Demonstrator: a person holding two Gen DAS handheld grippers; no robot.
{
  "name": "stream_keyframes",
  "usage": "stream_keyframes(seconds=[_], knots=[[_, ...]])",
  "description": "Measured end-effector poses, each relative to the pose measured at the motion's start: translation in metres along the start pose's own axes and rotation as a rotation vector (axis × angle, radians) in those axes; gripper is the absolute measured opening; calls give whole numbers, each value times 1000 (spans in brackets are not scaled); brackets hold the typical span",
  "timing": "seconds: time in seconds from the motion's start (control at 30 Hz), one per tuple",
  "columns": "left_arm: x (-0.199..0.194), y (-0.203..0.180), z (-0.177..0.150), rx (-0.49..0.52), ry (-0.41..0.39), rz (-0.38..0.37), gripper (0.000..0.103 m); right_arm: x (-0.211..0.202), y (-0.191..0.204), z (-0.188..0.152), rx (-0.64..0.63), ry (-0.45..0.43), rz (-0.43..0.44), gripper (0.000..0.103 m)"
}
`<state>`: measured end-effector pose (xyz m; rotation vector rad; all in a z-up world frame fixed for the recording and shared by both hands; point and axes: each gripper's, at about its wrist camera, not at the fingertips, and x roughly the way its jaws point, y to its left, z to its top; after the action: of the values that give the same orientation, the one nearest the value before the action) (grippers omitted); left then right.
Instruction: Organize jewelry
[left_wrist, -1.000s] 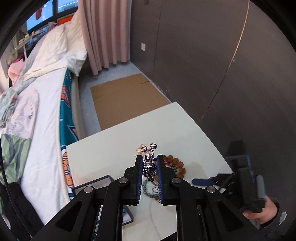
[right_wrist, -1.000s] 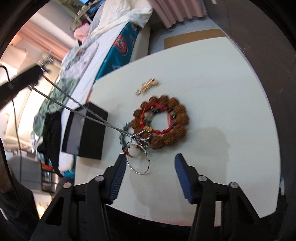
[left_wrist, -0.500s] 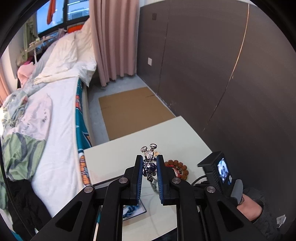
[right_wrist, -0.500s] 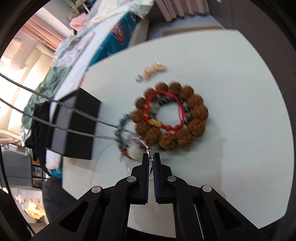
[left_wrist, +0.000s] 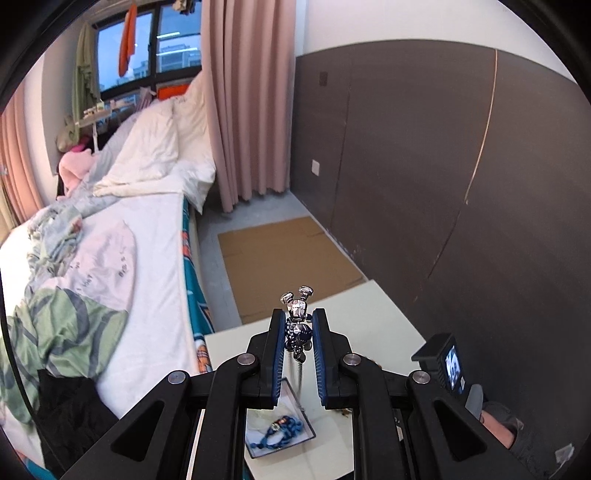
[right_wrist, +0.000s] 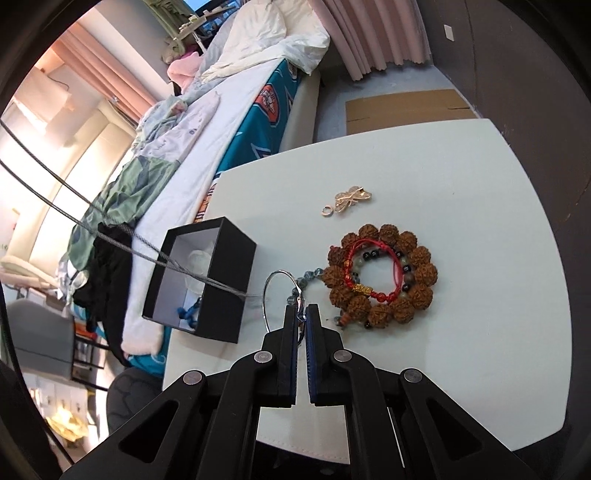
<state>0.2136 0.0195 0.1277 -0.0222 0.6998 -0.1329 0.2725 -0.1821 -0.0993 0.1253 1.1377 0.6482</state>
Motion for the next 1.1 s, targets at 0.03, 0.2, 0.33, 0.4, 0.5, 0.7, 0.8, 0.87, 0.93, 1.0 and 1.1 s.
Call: stream_keyframes(seconds=[0.03,0.2,0.33,0.4,0.5,0.7,0.8,0.87,0.93,1.0,1.1], knots=[[-3,2,3,-1,-8,2,15,0,-1,0,1,-2,-5,6],[-18,5,18,-7,-47,-6,15,-1,0,3,5,-8,-5,6],[-28,4,29,9,-75,6,15,1,2,5,4,-8,2,6],[-29,4,31,17,-80,10,15,1,2,6,4,-7,3,6],[-23,8,31,16,-65,12,15,-3,5,7,-4,-16,11,6],[-12,12,27,20,-45,22,15,-15,15,6,-30,-50,35,6],[-5,13,25,21,-33,24,15,-18,18,6,-42,-58,38,6],[0,13,24,25,-24,26,15,-18,18,6,-42,-58,38,6],[5,13,24,27,-16,30,15,-18,18,6,-42,-55,35,6],[9,13,23,24,-10,26,15,-17,18,6,-41,-53,33,6],[14,12,22,28,-1,26,15,-17,18,6,-44,-51,38,6]])
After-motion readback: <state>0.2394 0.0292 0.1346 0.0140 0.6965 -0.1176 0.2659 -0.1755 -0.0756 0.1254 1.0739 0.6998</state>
